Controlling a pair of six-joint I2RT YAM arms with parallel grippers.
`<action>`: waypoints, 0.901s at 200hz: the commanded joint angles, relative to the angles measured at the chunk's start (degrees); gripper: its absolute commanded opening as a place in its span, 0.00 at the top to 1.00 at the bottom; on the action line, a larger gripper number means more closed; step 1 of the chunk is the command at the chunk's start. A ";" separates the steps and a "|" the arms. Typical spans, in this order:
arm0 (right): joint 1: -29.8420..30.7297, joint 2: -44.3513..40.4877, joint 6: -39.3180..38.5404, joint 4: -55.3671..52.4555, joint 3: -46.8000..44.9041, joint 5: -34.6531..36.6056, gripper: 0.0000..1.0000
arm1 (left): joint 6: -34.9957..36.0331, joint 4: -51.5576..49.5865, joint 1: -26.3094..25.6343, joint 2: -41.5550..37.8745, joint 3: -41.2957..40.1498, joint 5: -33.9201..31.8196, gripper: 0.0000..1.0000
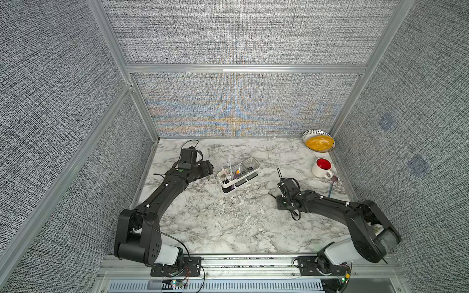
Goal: Place the toothbrush into the toothbrush holder
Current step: Pick up the toothbrush from the center of the board.
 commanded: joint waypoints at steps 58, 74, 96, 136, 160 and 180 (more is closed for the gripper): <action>2.51 2.77 0.89 -1.26 -0.04 -0.45 0.92 | 0.03 -2.34 -0.04 -3.99 -1.96 2.49 0.30; 2.67 2.69 1.47 -0.37 -0.22 -1.22 0.98 | 0.30 -2.88 -0.04 -4.26 -1.89 2.00 0.30; 2.77 2.50 1.98 0.30 -0.22 -1.50 0.98 | 0.56 -3.15 -0.05 -4.08 -1.62 1.70 0.30; 2.96 -1.76 2.86 1.39 -0.60 -0.13 0.98 | 0.72 -3.07 -0.04 -3.59 -1.52 1.52 0.30; 4.06 -7.32 2.79 2.87 -0.95 1.07 0.98 | 0.65 -2.85 -0.05 -3.50 -1.69 1.52 0.30; 5.69 -12.04 2.89 5.02 -1.08 2.28 0.98 | 0.57 -2.71 -0.04 -3.23 -1.52 1.59 0.30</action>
